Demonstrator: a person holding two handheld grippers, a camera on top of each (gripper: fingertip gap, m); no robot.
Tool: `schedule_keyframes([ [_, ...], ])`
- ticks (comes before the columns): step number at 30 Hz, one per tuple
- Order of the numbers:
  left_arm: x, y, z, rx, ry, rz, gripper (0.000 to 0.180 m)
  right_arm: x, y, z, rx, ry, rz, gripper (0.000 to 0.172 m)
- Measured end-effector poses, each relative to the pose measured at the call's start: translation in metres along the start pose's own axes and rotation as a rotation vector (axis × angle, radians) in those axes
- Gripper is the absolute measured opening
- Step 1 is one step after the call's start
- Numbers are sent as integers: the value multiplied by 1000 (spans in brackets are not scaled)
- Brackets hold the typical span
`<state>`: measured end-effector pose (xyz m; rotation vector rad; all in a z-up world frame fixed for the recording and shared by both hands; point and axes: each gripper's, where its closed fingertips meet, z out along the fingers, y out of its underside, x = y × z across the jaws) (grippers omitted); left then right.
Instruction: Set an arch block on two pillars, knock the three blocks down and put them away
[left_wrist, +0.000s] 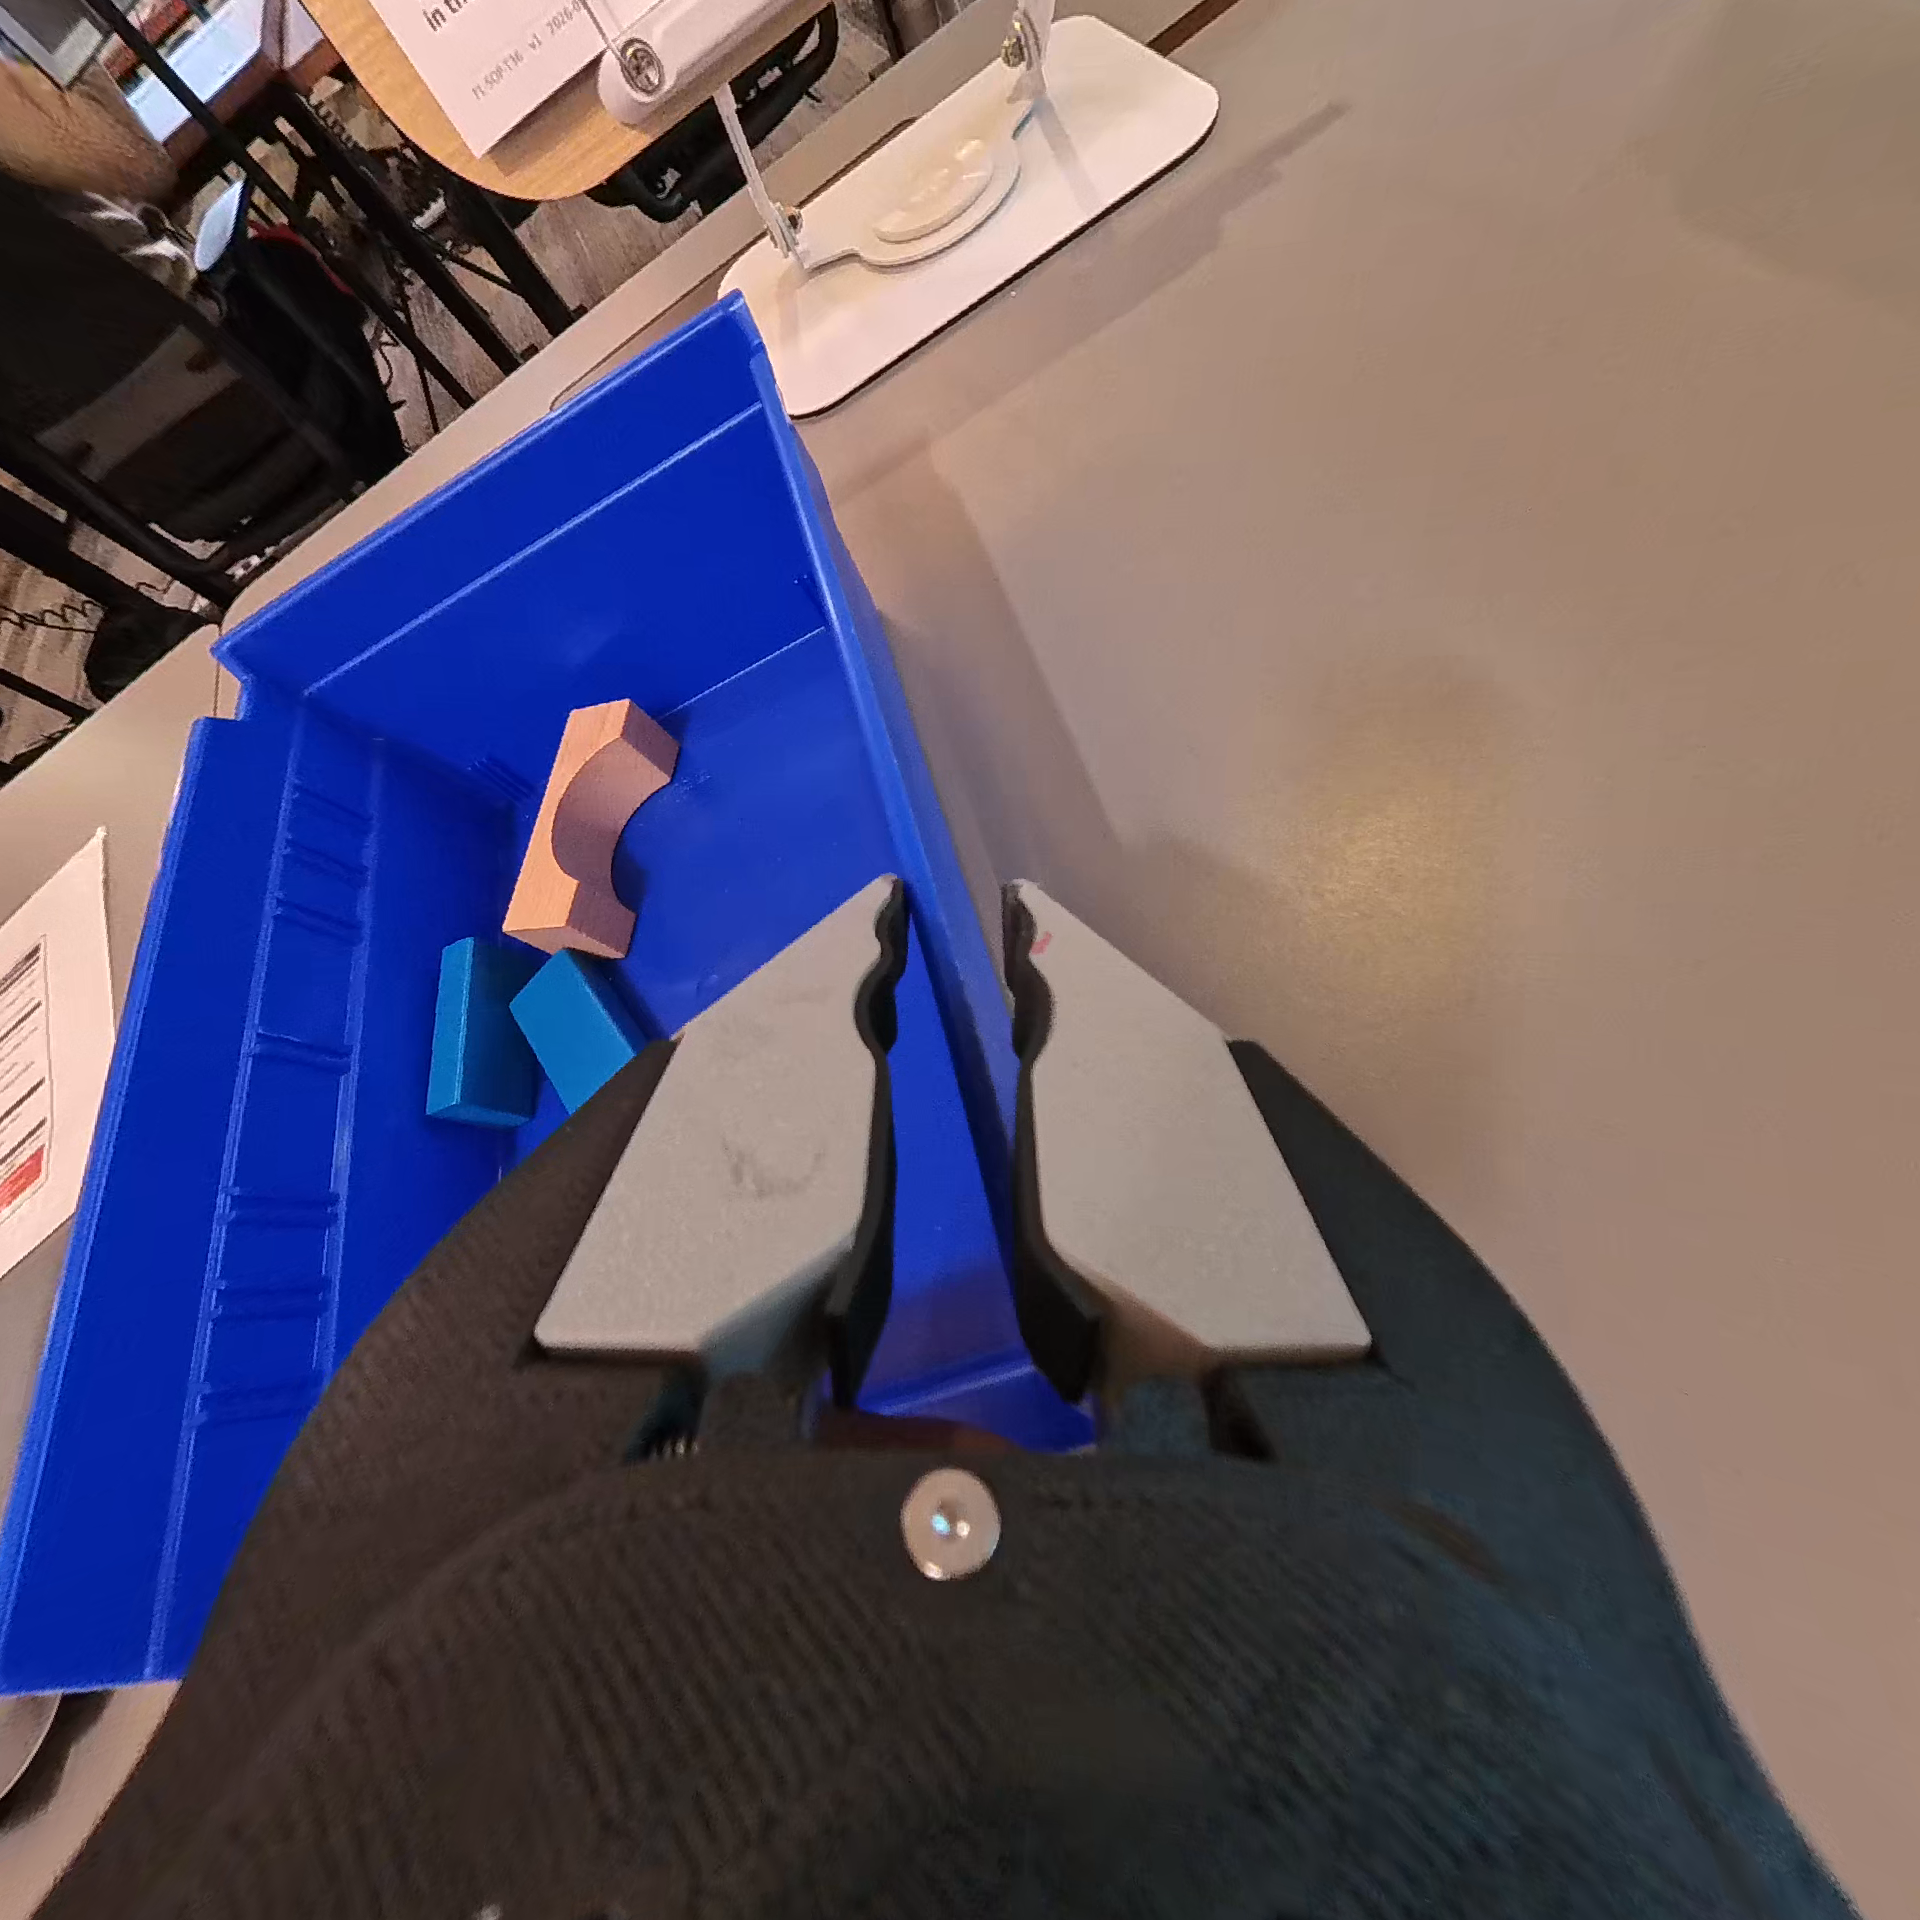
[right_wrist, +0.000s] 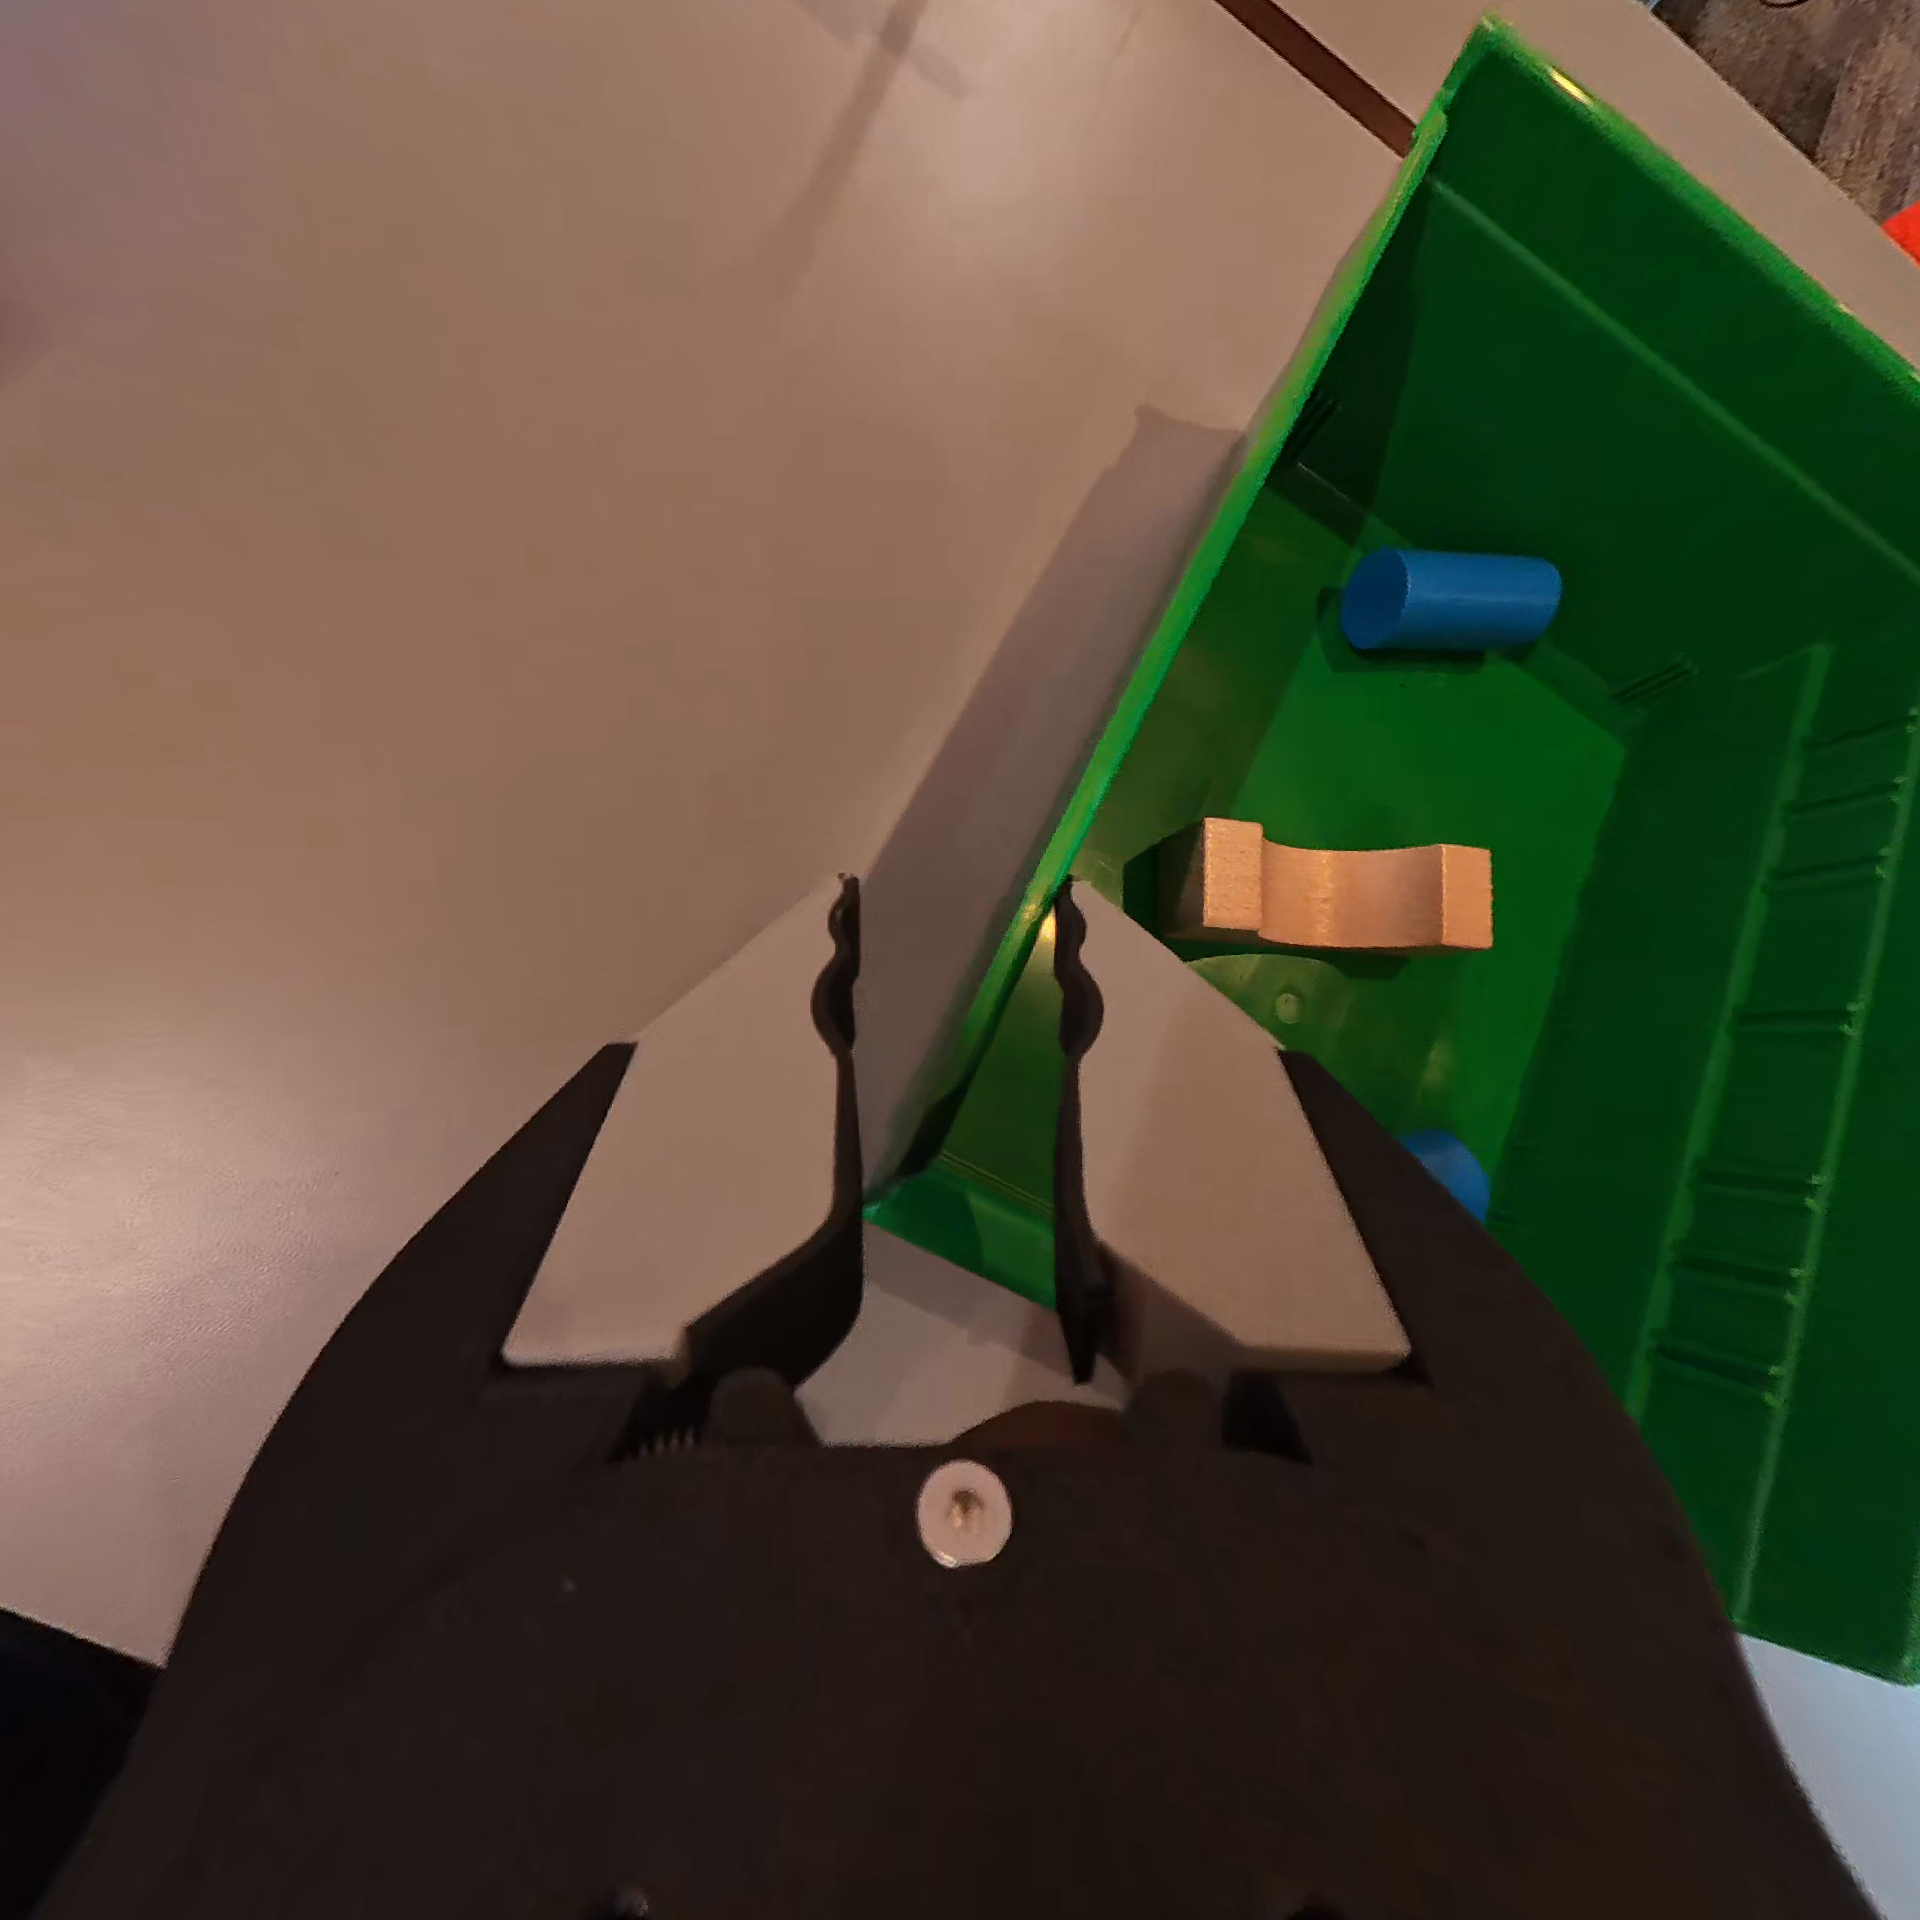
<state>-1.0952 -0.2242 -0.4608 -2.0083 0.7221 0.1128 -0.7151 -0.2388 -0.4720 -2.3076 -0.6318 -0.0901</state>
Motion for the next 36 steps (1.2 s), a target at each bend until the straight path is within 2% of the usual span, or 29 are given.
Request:
schedule_keyframes([
  [13, 2, -1, 1, 8, 3, 9, 18, -16, -5, 2, 0, -26, -48, 43],
  [21, 4, 2, 3, -6, 10, 18, 20, -18, -3, 6, -9, -39, -51, 41],
  [26, 7, 8, 7, -32, 22, 24, 22, -15, -1, 11, -12, -42, -41, 34],
  [36, 7, 8, 8, -28, 34, 15, 22, -18, 1, 19, -23, -61, -37, 38],
])
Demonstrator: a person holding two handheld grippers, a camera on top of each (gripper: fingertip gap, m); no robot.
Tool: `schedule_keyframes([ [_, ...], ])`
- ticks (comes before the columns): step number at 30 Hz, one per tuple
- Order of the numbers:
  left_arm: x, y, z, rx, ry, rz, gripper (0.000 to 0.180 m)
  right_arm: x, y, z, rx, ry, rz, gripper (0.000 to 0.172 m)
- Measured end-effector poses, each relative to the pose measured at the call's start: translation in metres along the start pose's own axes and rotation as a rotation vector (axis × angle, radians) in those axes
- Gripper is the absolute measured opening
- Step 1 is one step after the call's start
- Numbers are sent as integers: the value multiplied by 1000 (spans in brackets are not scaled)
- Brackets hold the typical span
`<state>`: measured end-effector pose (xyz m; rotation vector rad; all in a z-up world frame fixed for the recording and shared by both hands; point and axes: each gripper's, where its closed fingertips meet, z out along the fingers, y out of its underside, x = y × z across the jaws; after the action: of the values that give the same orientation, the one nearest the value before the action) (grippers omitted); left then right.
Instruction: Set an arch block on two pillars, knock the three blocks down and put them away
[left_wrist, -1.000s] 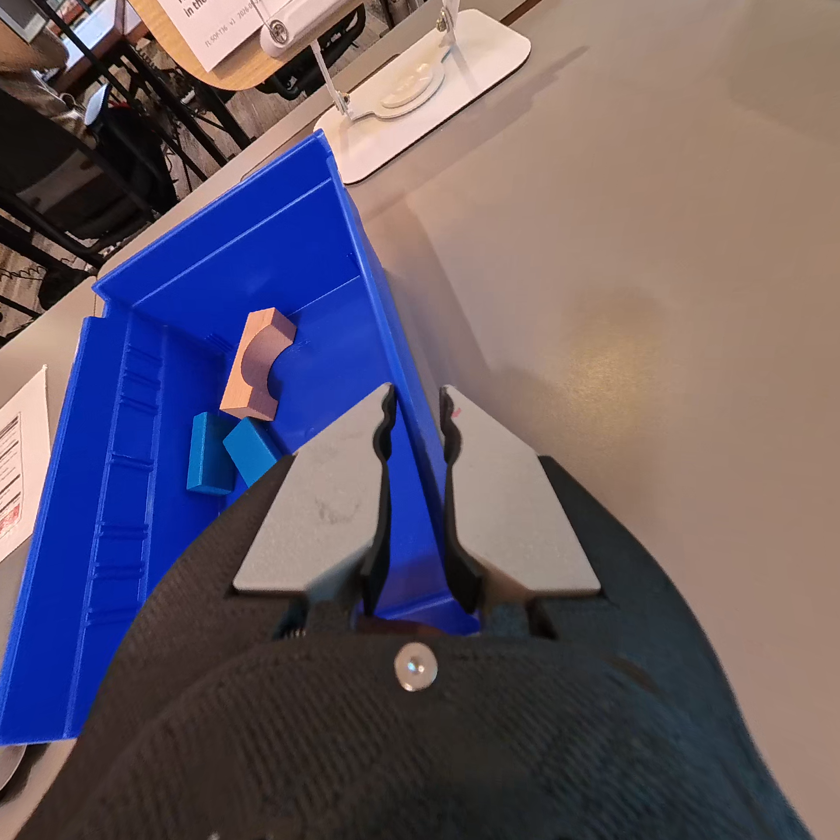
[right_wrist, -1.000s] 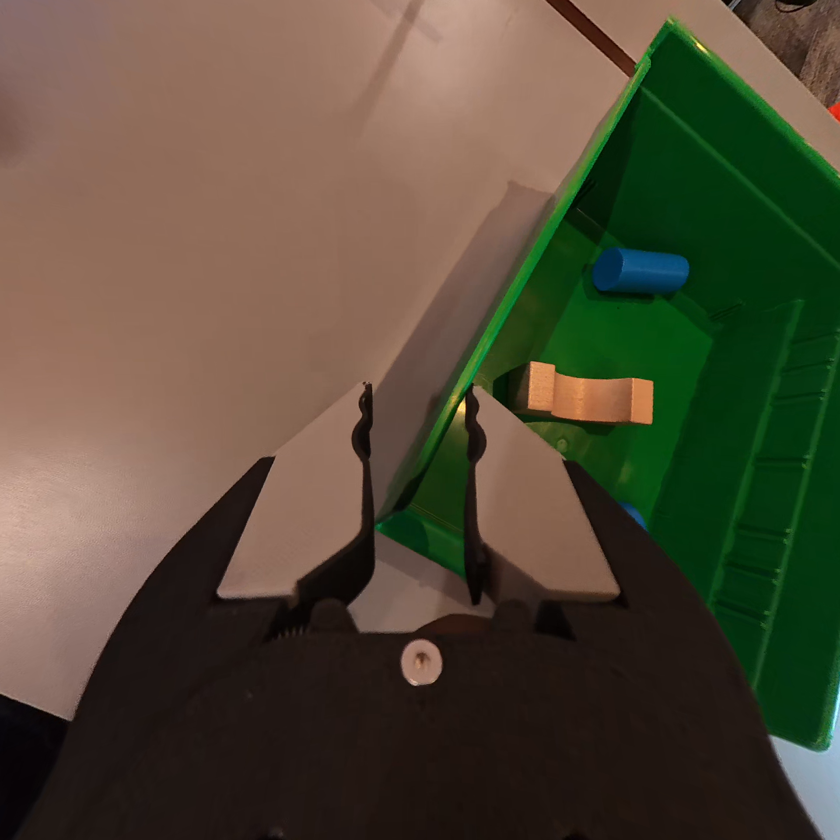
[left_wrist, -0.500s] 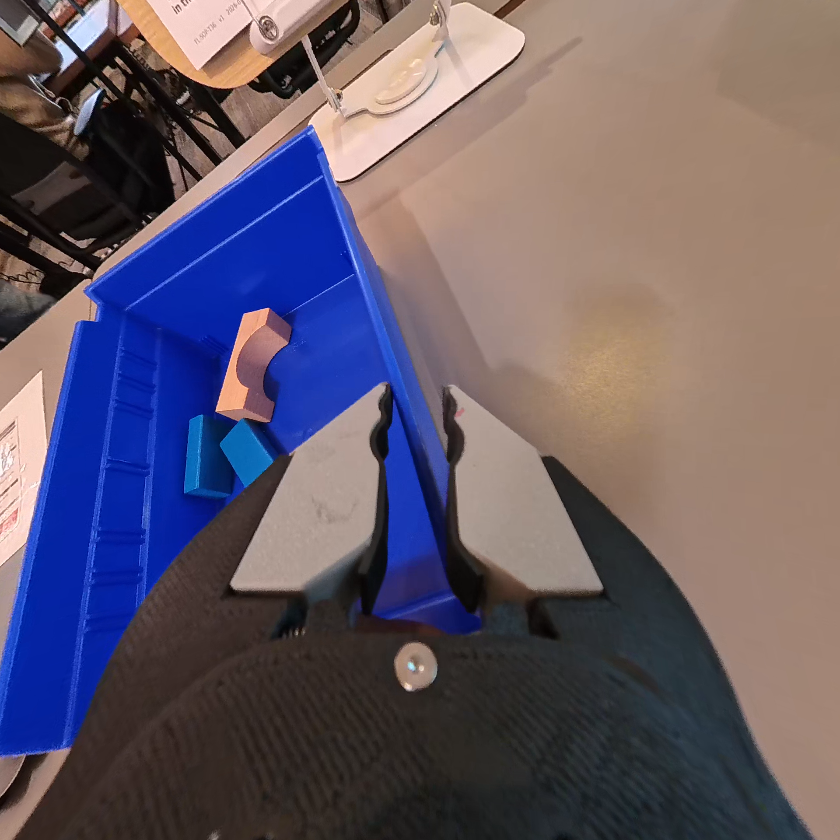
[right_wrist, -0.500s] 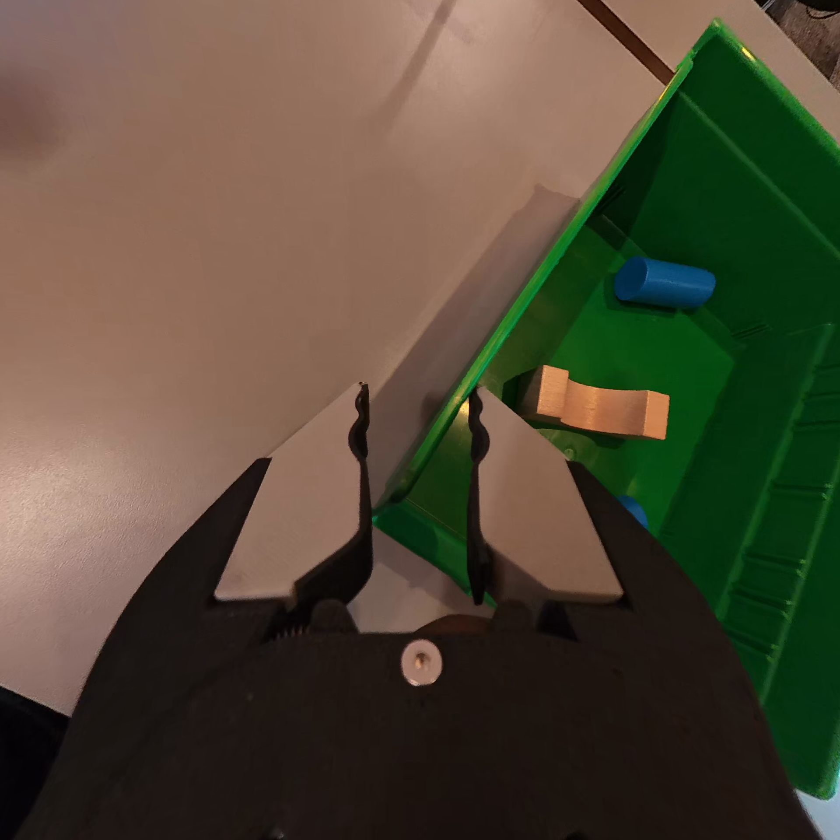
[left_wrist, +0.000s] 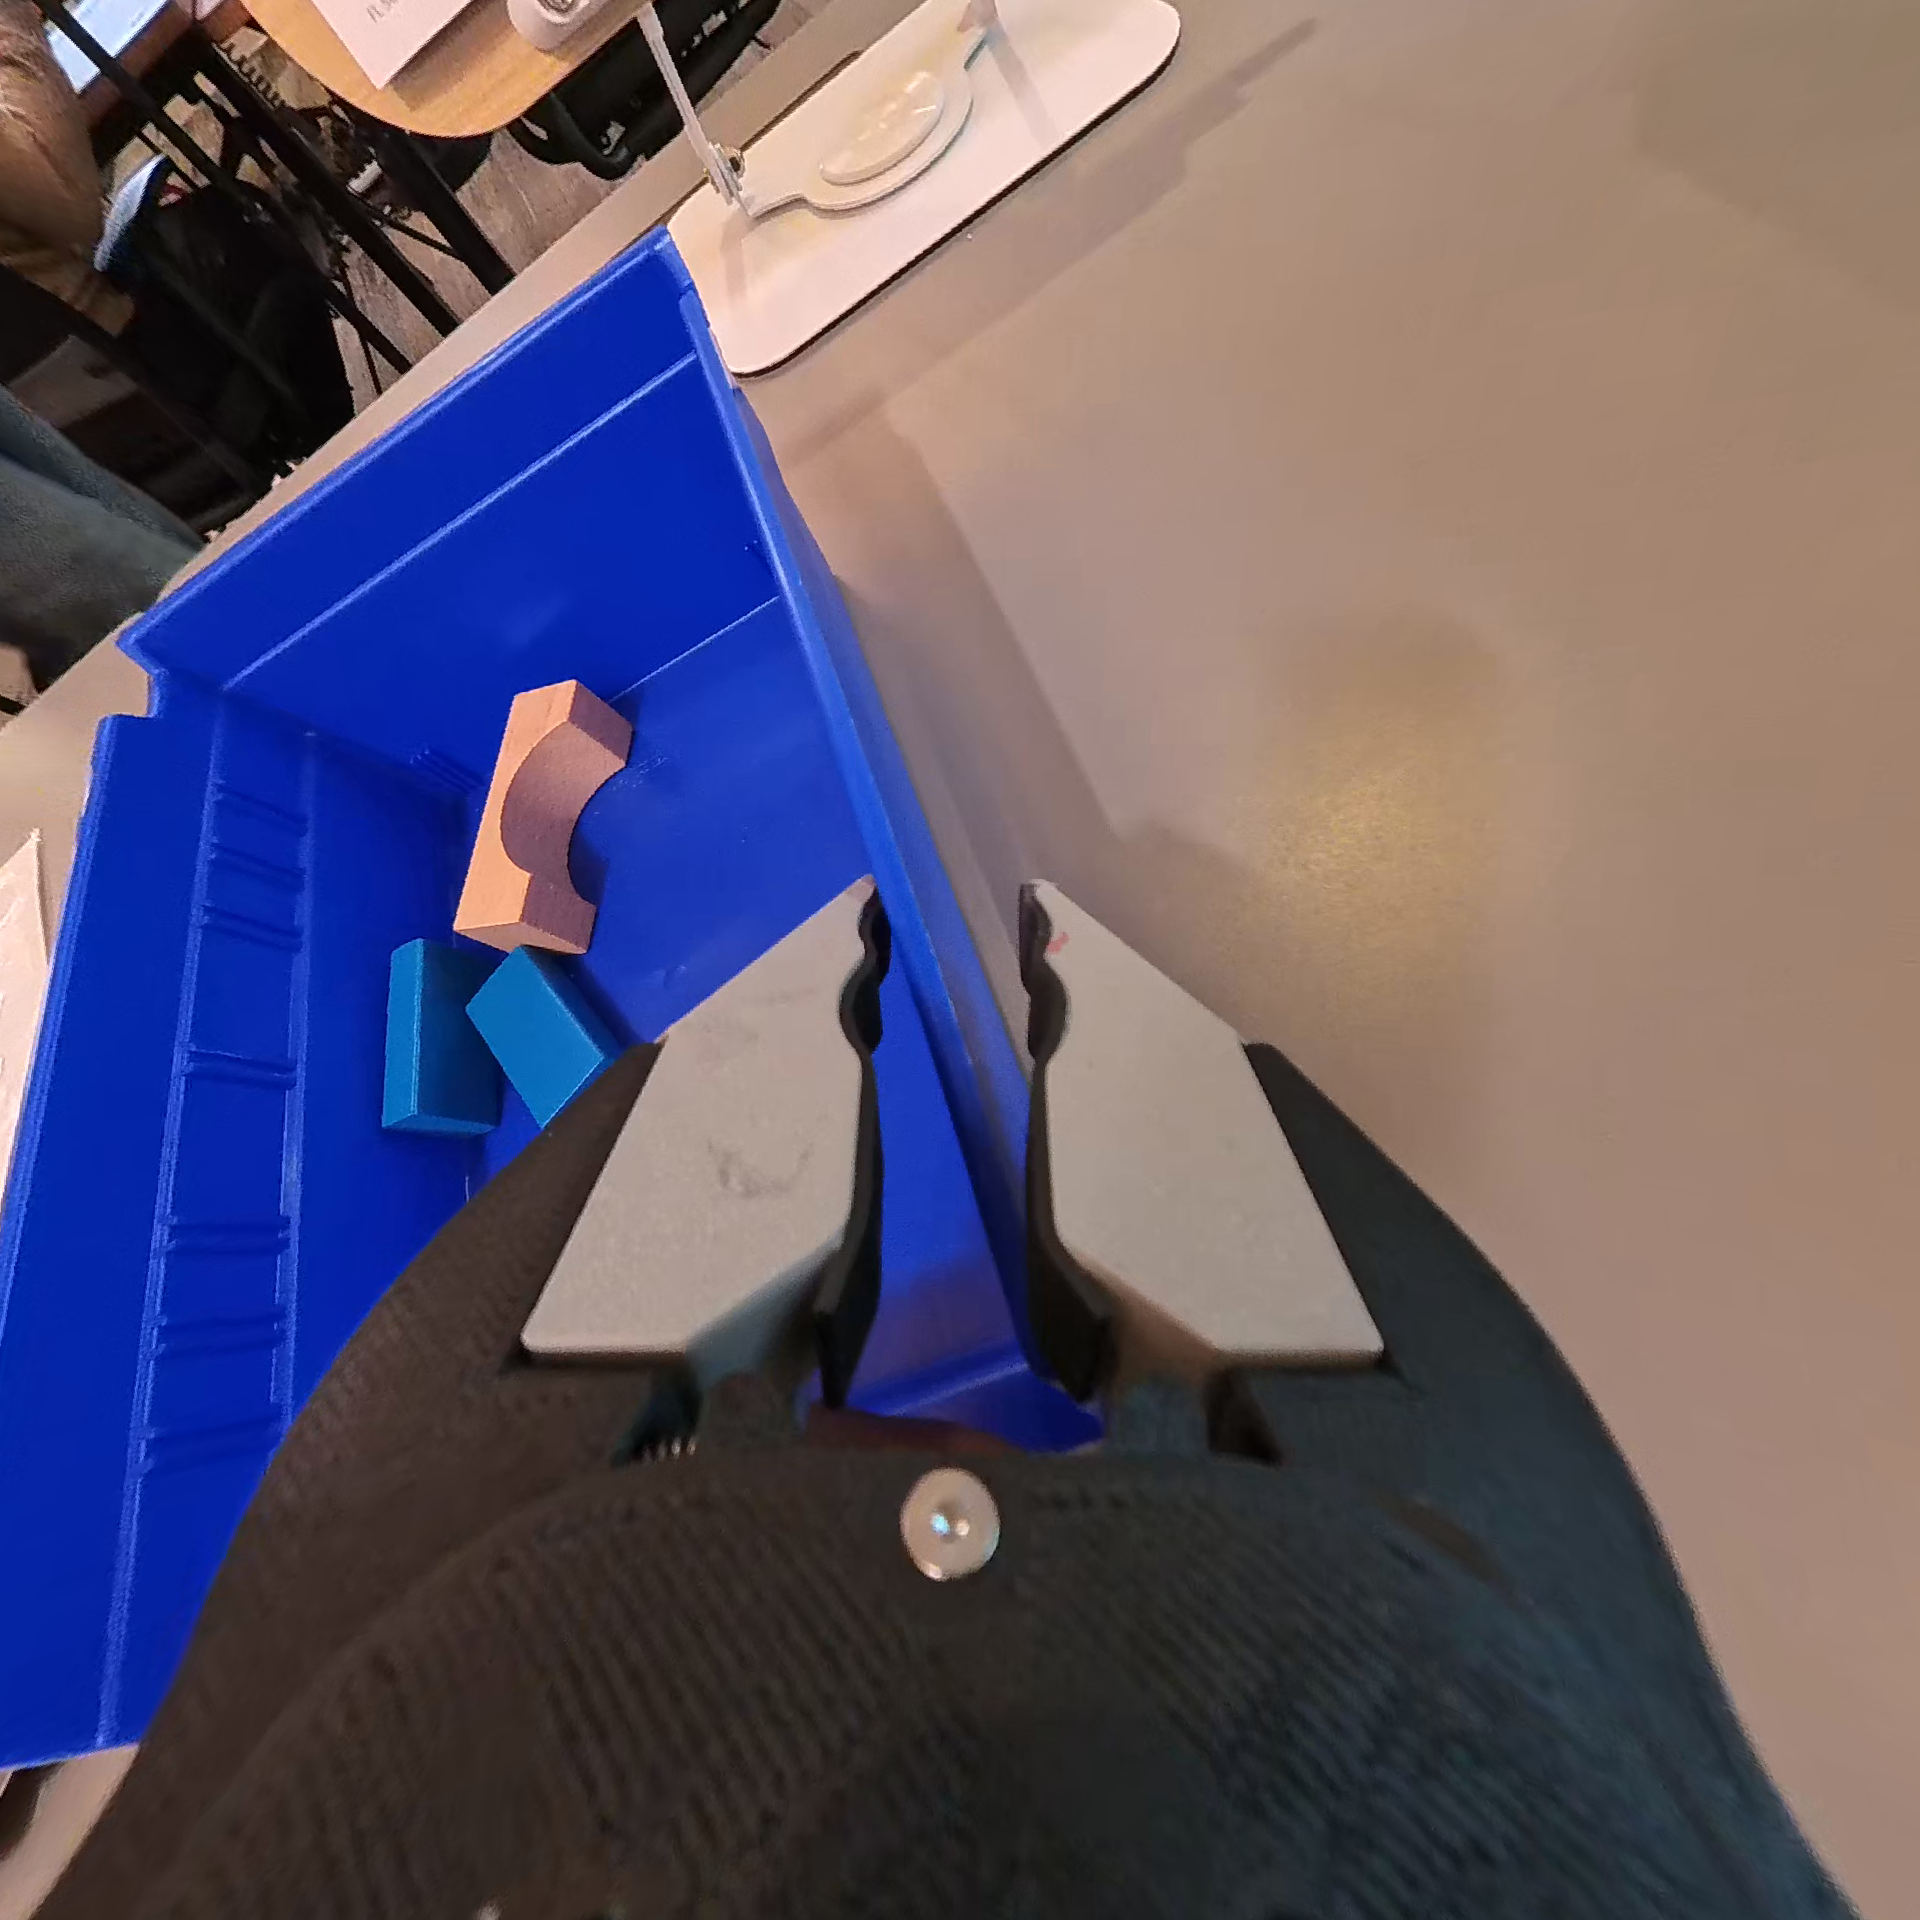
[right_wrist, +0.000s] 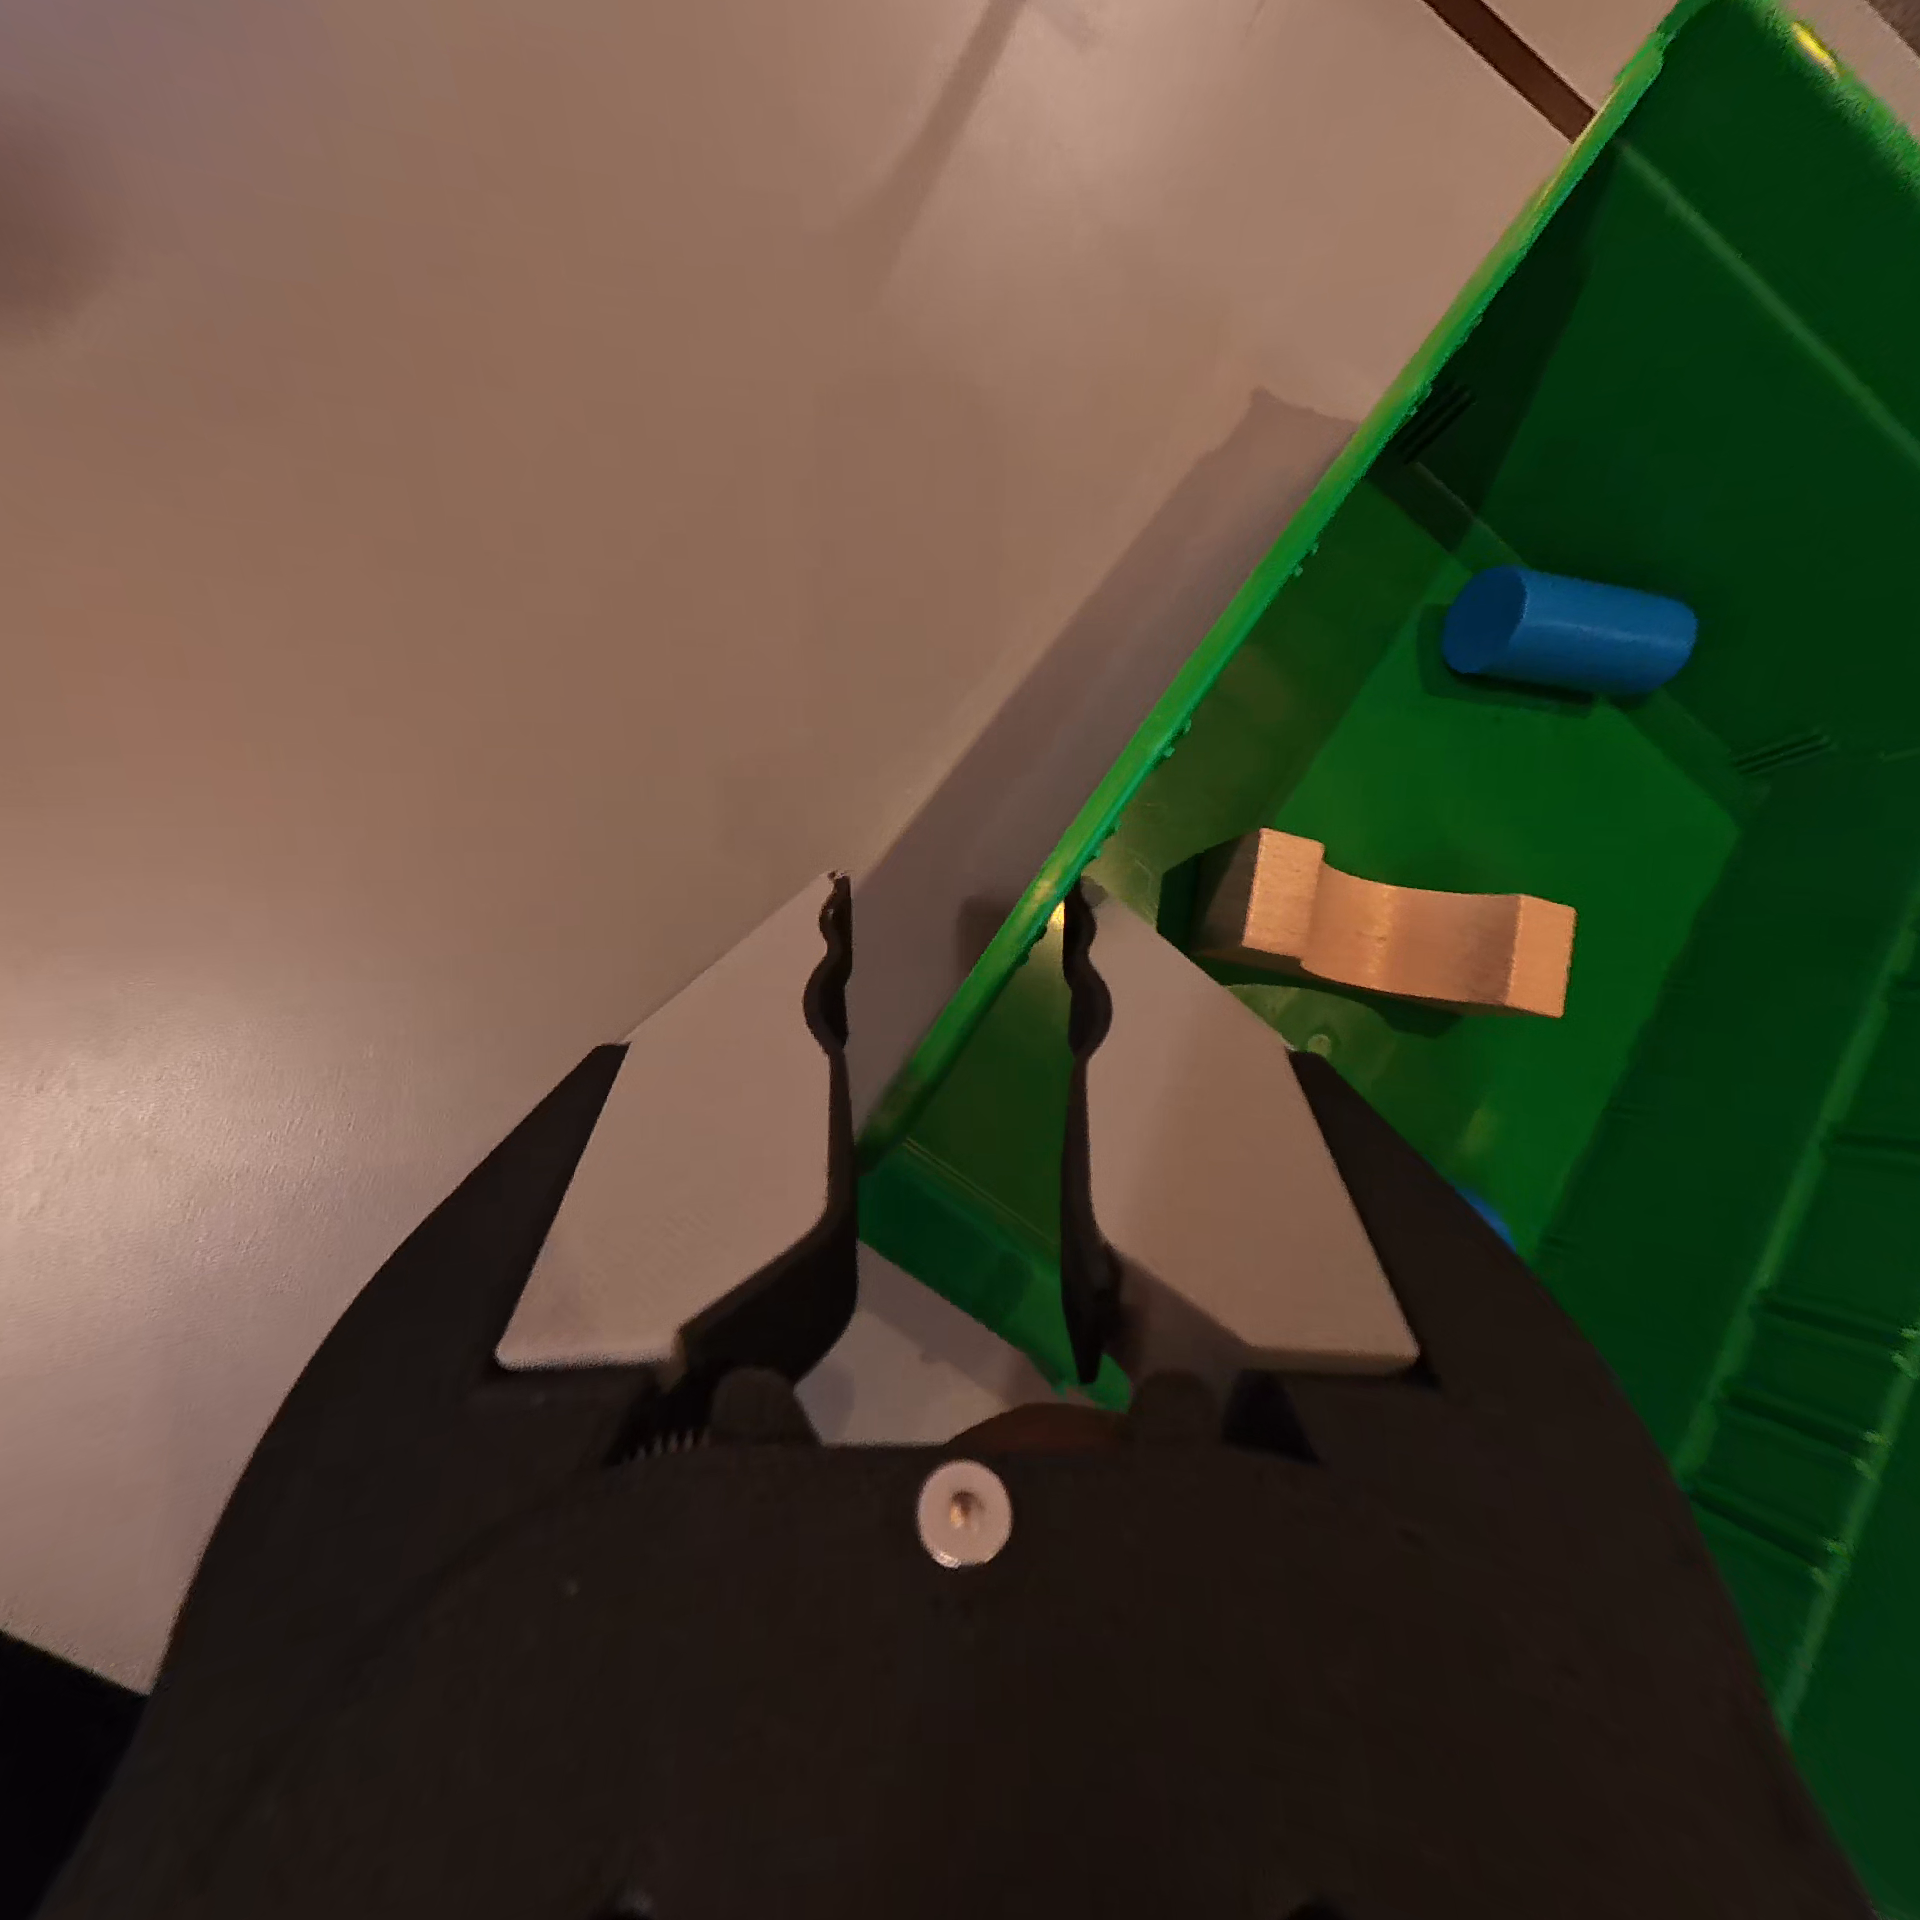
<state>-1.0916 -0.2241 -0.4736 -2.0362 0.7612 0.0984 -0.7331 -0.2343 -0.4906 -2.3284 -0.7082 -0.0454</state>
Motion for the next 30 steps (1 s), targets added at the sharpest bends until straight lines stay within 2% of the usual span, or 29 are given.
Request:
schedule_keyframes([
  [23, 8, 9, 9, -36, 34, 25, 32, -4, 6, 7, -47, 1, -24, 45],
  [30, 1, 9, 7, -46, 22, -30, 21, -8, 9, 2, -87, 23, -67, 39],
])
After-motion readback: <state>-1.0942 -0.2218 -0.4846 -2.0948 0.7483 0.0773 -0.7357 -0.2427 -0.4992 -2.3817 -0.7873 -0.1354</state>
